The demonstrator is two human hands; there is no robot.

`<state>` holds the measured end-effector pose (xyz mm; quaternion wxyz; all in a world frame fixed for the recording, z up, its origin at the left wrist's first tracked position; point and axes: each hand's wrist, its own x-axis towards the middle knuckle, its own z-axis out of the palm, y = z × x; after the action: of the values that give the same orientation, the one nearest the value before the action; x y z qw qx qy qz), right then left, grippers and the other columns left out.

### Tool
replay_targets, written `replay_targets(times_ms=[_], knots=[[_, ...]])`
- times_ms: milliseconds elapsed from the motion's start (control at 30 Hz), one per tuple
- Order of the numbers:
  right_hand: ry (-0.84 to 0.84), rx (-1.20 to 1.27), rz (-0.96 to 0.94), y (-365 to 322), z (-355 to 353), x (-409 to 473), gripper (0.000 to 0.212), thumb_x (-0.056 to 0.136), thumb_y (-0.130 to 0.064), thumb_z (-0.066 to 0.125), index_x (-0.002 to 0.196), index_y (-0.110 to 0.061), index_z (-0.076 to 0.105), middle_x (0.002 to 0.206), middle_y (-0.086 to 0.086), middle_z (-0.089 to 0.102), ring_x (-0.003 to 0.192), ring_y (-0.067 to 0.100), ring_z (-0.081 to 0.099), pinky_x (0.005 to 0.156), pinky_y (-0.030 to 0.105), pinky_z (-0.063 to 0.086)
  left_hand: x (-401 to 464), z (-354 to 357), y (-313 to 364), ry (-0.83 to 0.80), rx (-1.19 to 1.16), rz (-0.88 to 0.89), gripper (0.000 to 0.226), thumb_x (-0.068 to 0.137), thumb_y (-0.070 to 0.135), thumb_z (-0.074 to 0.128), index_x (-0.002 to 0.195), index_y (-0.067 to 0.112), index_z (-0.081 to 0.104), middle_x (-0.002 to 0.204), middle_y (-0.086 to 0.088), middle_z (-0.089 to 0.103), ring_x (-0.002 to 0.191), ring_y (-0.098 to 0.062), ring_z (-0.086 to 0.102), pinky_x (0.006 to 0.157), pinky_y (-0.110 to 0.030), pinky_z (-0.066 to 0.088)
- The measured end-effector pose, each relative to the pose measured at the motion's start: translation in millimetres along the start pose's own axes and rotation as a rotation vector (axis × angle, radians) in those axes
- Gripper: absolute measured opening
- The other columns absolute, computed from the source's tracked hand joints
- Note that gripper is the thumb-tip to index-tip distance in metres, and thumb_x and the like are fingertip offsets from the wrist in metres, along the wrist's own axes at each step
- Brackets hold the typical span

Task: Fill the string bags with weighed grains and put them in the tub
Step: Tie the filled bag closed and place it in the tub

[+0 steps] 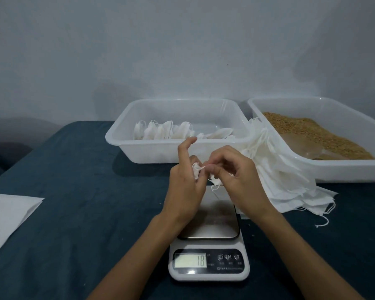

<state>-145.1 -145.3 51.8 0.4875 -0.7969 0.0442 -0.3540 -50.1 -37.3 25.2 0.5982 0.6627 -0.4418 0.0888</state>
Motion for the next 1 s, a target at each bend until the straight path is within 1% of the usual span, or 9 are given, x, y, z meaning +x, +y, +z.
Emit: replay_targets(times_ms=[100, 167, 267, 400, 500, 600, 733, 867, 1000], knots=[[-0.025, 0.446, 0.165, -3, -9, 3, 0.016, 0.1, -0.009, 0.054, 0.085, -0.004, 0.055, 0.097, 0.014, 0.072, 0.055, 0.019, 0.057, 0.064, 0.038, 0.055, 2, -3, -2, -0.016, 0.057, 0.002, 0.041, 0.096, 0.022, 0.066, 0.133, 0.027, 0.047, 0.063, 0.013, 0.053, 0.055, -0.008, 0.051, 0.053, -0.014, 0.036], [-0.037, 0.712, 0.23, -4, -16, 5, 0.018, 0.101, -0.012, 0.049, 0.084, -0.006, 0.049, 0.084, 0.01, 0.07, 0.052, 0.015, 0.055, 0.06, 0.03, 0.054, 2, -6, -3, -0.049, 0.171, 0.047, 0.023, 0.091, 0.016, 0.068, 0.112, 0.02, 0.061, 0.062, 0.02, 0.051, 0.057, -0.003, 0.051, 0.055, -0.019, 0.036], [0.053, 0.918, 0.276, -1, -33, 9, 0.028, 0.101, 0.006, 0.041, 0.08, -0.011, 0.048, 0.065, -0.001, 0.049, 0.05, 0.009, 0.045, 0.064, 0.026, 0.055, 4, -9, -6, -0.146, 0.218, 0.1, 0.004, 0.093, 0.01, 0.069, 0.094, 0.013, 0.068, 0.064, 0.026, 0.049, 0.057, 0.002, 0.048, 0.057, -0.021, 0.035], [0.142, 0.822, 0.281, 5, -51, 12, 0.032, 0.101, 0.008, 0.037, 0.08, -0.012, 0.05, 0.065, -0.001, 0.045, 0.051, 0.01, 0.041, 0.071, 0.028, 0.057, 8, -13, 1, -0.2, 0.298, 0.202, 0.008, 0.096, 0.014, 0.072, 0.091, 0.008, 0.071, 0.065, 0.016, 0.044, 0.057, -0.008, 0.036, 0.055, -0.025, 0.031], [0.12, 0.654, 0.246, 9, -58, 12, 0.02, 0.104, -0.006, 0.046, 0.086, -0.009, 0.054, 0.077, 0.006, 0.062, 0.061, 0.013, 0.057, 0.079, 0.031, 0.059, 18, -19, 7, -0.206, 0.316, 0.193, 0.011, 0.098, 0.008, 0.066, 0.088, 0.011, 0.062, 0.065, 0.014, 0.046, 0.058, -0.007, 0.038, 0.055, -0.026, 0.036], [0.188, 0.587, 0.224, 11, -76, 11, 0.016, 0.102, -0.021, 0.052, 0.093, -0.01, 0.059, 0.102, 0.011, 0.072, 0.073, 0.017, 0.064, 0.083, 0.036, 0.058, 61, -25, 14, -0.123, 0.135, -0.05, 0.029, 0.11, 0.022, 0.047, 0.084, 0.014, 0.057, 0.066, 0.012, 0.048, 0.055, -0.005, 0.043, 0.052, -0.02, 0.039], [0.31, 0.653, 0.212, 13, -93, 6, 0.013, 0.098, -0.026, 0.055, 0.094, -0.013, 0.057, 0.084, 0.005, 0.069, 0.065, 0.015, 0.059, 0.076, 0.031, 0.059, 141, -9, 6, -0.179, 0.184, -0.284, 0.044, 0.112, 0.035, 0.039, 0.093, 0.011, 0.07, 0.091, 0.005, 0.058, 0.055, -0.003, 0.058, 0.061, -0.025, 0.054], [0.342, 0.591, 0.218, 14, -91, 3, 0.016, 0.098, -0.025, 0.055, 0.097, -0.009, 0.057, 0.077, 0.004, 0.066, 0.064, 0.016, 0.057, 0.072, 0.028, 0.059, 189, 26, -16, -0.305, 0.544, -0.351, 0.03, 0.106, 0.019, 0.047, 0.091, 0.002, 0.067, 0.097, -0.014, 0.074, 0.083, -0.02, 0.065, 0.076, -0.03, 0.05], [0.365, 0.626, 0.25, 18, -98, 6, 0.013, 0.101, -0.02, 0.055, 0.098, -0.008, 0.058, 0.076, 0.005, 0.065, 0.064, 0.016, 0.057, 0.072, 0.028, 0.058, 194, 50, -24, -0.37, 0.348, -0.57, 0.017, 0.101, 0.015, 0.06, 0.108, 0.0, 0.062, 0.099, -0.023, 0.066, 0.083, -0.037, 0.07, 0.089, -0.041, 0.059]])
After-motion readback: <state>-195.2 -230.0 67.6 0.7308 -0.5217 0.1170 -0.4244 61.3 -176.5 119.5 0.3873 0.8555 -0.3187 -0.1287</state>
